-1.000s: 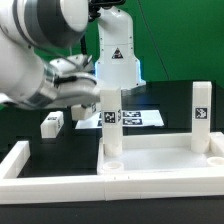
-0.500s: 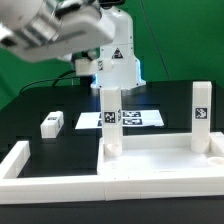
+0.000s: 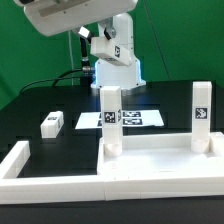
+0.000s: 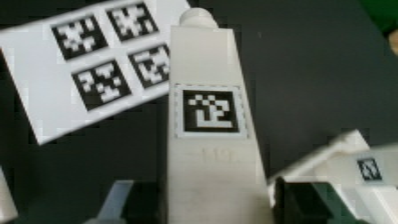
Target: Assemble desk
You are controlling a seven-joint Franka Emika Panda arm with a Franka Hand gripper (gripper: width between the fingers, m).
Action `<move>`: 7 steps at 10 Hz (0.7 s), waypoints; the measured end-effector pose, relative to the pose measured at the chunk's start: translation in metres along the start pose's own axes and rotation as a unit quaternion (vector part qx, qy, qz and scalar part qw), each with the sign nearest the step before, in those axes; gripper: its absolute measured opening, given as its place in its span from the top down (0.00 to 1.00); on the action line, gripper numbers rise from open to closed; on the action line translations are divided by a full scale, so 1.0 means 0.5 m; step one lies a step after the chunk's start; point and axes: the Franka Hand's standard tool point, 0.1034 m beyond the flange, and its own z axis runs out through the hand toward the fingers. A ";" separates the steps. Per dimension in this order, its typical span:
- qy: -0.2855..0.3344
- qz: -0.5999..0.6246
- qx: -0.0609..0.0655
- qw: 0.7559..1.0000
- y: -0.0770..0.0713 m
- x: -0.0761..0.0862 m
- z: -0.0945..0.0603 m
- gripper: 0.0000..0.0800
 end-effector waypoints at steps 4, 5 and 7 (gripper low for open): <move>0.131 -0.036 -0.030 0.990 -0.137 0.010 -0.046 0.64; 0.165 -0.042 -0.026 0.985 -0.145 0.016 -0.048 0.64; 0.246 -0.049 -0.033 0.967 -0.149 0.031 -0.054 0.64</move>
Offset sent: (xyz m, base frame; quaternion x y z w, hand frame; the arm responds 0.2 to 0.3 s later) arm 0.0420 0.0068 0.0343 -0.0596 0.2041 -0.0354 0.9765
